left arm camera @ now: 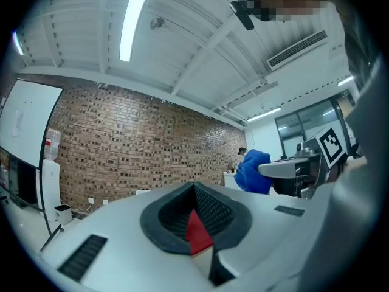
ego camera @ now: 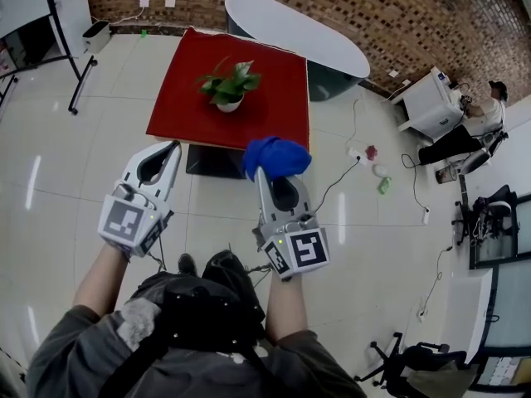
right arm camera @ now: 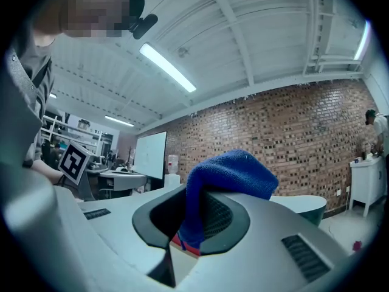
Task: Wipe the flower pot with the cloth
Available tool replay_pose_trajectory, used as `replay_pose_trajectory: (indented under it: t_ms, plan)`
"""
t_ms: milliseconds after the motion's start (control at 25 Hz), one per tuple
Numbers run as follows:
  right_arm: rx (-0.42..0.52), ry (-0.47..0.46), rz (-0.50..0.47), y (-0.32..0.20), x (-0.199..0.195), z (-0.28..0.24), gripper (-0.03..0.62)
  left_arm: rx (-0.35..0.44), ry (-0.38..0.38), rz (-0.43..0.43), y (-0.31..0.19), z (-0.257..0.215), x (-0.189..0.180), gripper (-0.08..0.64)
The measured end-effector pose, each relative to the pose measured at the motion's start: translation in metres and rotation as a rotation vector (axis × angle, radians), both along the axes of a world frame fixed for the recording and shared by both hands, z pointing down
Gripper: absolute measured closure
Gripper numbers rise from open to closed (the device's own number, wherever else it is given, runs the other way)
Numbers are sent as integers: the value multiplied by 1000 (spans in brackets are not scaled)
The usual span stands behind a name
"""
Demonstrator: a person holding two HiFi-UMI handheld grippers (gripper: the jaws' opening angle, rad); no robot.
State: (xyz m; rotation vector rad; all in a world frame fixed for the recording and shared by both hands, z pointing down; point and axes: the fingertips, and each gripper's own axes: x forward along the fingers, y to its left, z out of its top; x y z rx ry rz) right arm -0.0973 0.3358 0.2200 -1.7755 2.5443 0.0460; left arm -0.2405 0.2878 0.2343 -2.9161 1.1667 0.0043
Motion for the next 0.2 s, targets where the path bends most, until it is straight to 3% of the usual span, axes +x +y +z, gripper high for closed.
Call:
replay_pose_trajectory:
  t_ms: [200]
  plan:
    - [-4, -12, 5, 28, 36, -39, 529, -18, -10, -5, 28, -43, 35, 552]
